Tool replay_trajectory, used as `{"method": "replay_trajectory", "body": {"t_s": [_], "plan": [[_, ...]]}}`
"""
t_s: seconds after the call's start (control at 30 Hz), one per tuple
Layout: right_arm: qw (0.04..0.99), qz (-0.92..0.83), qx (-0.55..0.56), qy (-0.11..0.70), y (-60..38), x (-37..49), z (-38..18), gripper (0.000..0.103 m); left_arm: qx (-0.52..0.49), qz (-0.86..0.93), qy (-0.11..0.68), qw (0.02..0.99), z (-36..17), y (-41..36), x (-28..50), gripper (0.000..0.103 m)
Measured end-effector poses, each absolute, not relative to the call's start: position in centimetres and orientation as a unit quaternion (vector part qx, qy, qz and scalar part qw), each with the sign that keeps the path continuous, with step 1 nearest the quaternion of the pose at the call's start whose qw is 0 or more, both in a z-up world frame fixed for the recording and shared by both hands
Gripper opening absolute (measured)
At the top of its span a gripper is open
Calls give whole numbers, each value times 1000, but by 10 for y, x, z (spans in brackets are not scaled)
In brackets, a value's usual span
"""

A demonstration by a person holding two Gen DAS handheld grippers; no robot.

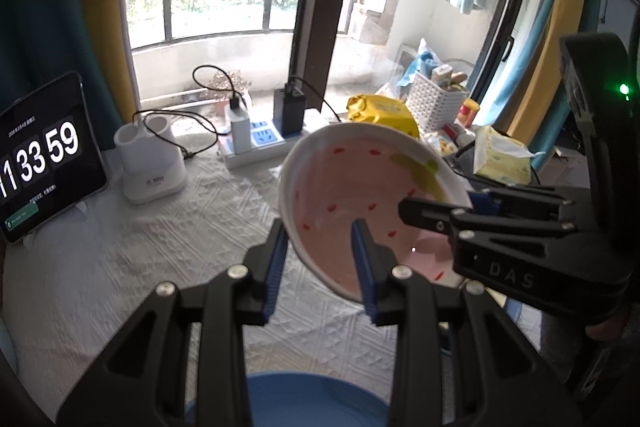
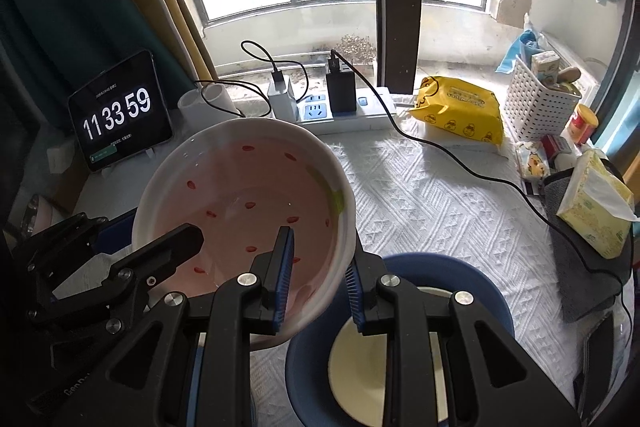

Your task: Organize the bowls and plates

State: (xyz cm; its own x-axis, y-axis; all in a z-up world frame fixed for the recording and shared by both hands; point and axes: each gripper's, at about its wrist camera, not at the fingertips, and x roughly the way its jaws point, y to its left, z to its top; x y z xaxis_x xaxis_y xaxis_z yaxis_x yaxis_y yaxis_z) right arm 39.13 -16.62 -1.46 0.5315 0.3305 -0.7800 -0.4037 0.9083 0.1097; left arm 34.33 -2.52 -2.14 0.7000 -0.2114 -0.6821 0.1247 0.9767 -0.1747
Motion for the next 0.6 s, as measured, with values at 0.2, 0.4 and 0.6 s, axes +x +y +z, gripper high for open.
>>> {"method": "replay_trajectory", "body": {"t_s": [0.2,0.4,0.6], "plan": [[877,207,-41,431,-175,382,-10,27,-54,-97,371,922,-17,-34,336,33],[880,201,-38,430,-187,375,-8,27,-50,-105,374,920,-17,-47,333,33],[881,193,-34,430,-201,370,-10,27,-43,-114,375,919,-16,-63,329,33]]}}
